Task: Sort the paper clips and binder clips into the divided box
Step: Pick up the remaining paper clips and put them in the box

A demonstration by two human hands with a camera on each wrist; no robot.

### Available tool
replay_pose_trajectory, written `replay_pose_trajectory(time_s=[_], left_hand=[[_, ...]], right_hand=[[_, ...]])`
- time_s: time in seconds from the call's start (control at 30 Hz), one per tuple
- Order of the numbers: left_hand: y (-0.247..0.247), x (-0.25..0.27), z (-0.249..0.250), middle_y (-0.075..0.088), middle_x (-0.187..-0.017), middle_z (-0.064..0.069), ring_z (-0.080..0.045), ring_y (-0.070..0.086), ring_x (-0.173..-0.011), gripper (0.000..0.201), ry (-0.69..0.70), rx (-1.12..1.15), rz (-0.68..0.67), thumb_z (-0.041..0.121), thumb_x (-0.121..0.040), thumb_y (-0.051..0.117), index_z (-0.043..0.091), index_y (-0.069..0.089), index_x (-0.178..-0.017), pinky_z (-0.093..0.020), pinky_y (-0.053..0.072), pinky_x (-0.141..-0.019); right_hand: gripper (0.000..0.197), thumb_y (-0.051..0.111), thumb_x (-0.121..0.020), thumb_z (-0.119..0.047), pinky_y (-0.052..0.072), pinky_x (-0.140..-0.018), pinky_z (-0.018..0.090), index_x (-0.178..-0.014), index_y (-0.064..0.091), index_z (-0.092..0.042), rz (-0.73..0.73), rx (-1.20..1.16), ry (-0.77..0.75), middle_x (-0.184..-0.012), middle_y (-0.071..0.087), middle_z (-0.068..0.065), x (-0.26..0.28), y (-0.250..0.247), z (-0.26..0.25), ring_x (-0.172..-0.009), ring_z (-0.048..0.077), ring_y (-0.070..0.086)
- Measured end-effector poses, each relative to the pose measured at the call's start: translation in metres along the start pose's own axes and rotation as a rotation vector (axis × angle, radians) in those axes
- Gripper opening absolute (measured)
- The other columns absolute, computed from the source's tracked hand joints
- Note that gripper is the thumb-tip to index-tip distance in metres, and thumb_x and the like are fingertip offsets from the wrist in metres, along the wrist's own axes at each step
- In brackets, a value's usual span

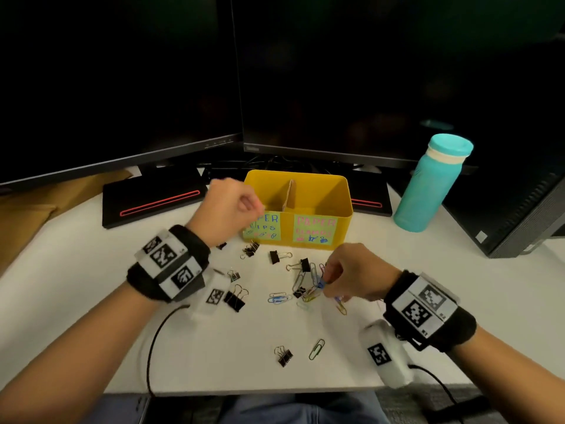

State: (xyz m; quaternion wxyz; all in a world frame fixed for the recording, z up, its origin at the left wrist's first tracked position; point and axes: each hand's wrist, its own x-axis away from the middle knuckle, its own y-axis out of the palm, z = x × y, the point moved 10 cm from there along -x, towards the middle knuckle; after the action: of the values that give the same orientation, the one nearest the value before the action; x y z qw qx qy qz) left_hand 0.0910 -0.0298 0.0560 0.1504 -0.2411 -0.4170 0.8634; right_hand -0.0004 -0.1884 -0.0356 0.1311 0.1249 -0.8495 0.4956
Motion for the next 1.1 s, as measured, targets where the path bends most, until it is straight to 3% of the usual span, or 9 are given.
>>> replay_pose_trajectory(time_s=[0.1, 0.23, 0.33, 0.53, 0.63, 0.8, 0.97, 1.03, 1.1], left_hand=[[-0.011, -0.029, -0.022, 0.071, -0.078, -0.005, -0.005, 0.064, -0.061, 0.012, -0.114, 0.111, 0.081, 0.017, -0.082, 0.070, 0.007, 0.071, -0.088, -0.010, 0.054, -0.057], [-0.011, -0.032, -0.032, 0.072, -0.092, -0.010, -0.016, 0.066, -0.076, 0.018, -0.143, 0.082, 0.163, 0.016, -0.084, 0.068, 0.004, 0.071, -0.097, -0.028, 0.058, -0.074], [-0.033, -0.005, -0.014, 0.070, -0.085, 0.000, -0.009, 0.062, -0.076, 0.009, -0.006, -0.004, 0.328, 0.013, -0.087, 0.063, 0.010, 0.071, -0.089, -0.013, 0.047, -0.071], [0.040, 0.041, 0.000, 0.071, -0.089, 0.005, -0.006, 0.065, -0.081, 0.015, 0.084, -0.072, -0.263, 0.016, -0.087, 0.064, 0.018, 0.073, -0.098, -0.004, 0.043, -0.064], [0.071, 0.047, 0.012, 0.069, -0.090, 0.005, -0.005, 0.062, -0.081, 0.019, 0.133, -0.103, -0.397, 0.017, -0.088, 0.062, 0.024, 0.071, -0.104, -0.014, 0.048, -0.071], [0.126, 0.051, 0.033, 0.068, -0.089, 0.000, -0.009, 0.058, -0.070, 0.030, 0.192, -0.135, -0.706, 0.025, -0.083, 0.069, 0.027, 0.068, -0.114, -0.018, 0.042, -0.058], [0.135, 0.046, 0.030, 0.065, -0.083, 0.000, -0.014, 0.058, -0.069, 0.023, 0.166, -0.196, -0.689, 0.029, -0.076, 0.076, 0.022, 0.073, -0.098, -0.022, 0.041, -0.055], [0.132, 0.042, 0.025, 0.064, -0.081, 0.000, -0.014, 0.057, -0.068, 0.018, 0.145, -0.204, -0.662, 0.023, -0.077, 0.074, 0.021, 0.073, -0.095, -0.025, 0.044, -0.059], [0.123, 0.036, 0.016, 0.063, -0.084, -0.001, -0.014, 0.055, -0.070, 0.022, 0.109, -0.205, -0.624, 0.016, -0.078, 0.073, 0.019, 0.071, -0.100, -0.028, 0.046, -0.065]], right_hand=[[0.006, 0.073, -0.078, -0.015, 0.052, -0.049, 0.014, -0.074, 0.070, -0.012, 0.099, -0.107, -0.049, -0.068, 0.068, 0.000, -0.013, -0.042, -0.027, -0.049, 0.003, 0.060], [0.013, 0.075, -0.076, -0.019, 0.060, -0.067, 0.028, -0.080, 0.072, -0.007, 0.358, -0.265, -0.063, -0.069, 0.069, 0.005, -0.053, -0.099, -0.061, -0.056, 0.011, 0.064], [0.010, 0.075, -0.076, -0.017, 0.061, -0.077, 0.036, -0.078, 0.069, -0.009, 0.428, -0.402, -0.049, -0.078, 0.072, 0.010, -0.083, -0.109, -0.073, -0.066, 0.019, 0.069], [0.012, 0.065, -0.085, -0.016, 0.062, -0.071, 0.034, -0.080, 0.071, -0.008, 0.483, -0.219, -0.221, -0.076, 0.074, 0.009, -0.057, -0.110, -0.080, -0.070, 0.017, 0.072], [0.012, 0.063, -0.087, -0.013, 0.056, -0.056, 0.019, -0.083, 0.073, -0.009, 0.230, 0.090, -0.256, -0.065, 0.068, -0.005, -0.030, -0.067, -0.063, -0.054, 0.003, 0.064], [0.029, 0.057, -0.085, -0.008, 0.050, -0.063, 0.017, -0.104, 0.074, -0.020, -0.018, 0.225, -0.203, -0.076, 0.074, 0.003, 0.001, 0.005, -0.013, -0.055, 0.005, 0.061], [0.039, 0.053, -0.087, -0.008, 0.051, -0.070, 0.019, -0.118, 0.067, -0.028, -0.064, 0.262, -0.278, -0.091, 0.076, 0.006, 0.017, 0.027, -0.014, -0.072, 0.015, 0.069], [0.040, 0.054, -0.087, -0.008, 0.049, -0.066, 0.013, -0.122, 0.064, -0.026, -0.081, 0.231, -0.297, -0.084, 0.075, 0.004, 0.019, 0.030, -0.013, -0.066, 0.012, 0.067], [0.045, 0.054, -0.088, -0.010, 0.050, -0.069, 0.020, -0.130, 0.057, -0.026, -0.043, 0.252, -0.310, -0.081, 0.071, 0.003, 0.015, 0.031, -0.012, -0.062, 0.009, 0.054]])
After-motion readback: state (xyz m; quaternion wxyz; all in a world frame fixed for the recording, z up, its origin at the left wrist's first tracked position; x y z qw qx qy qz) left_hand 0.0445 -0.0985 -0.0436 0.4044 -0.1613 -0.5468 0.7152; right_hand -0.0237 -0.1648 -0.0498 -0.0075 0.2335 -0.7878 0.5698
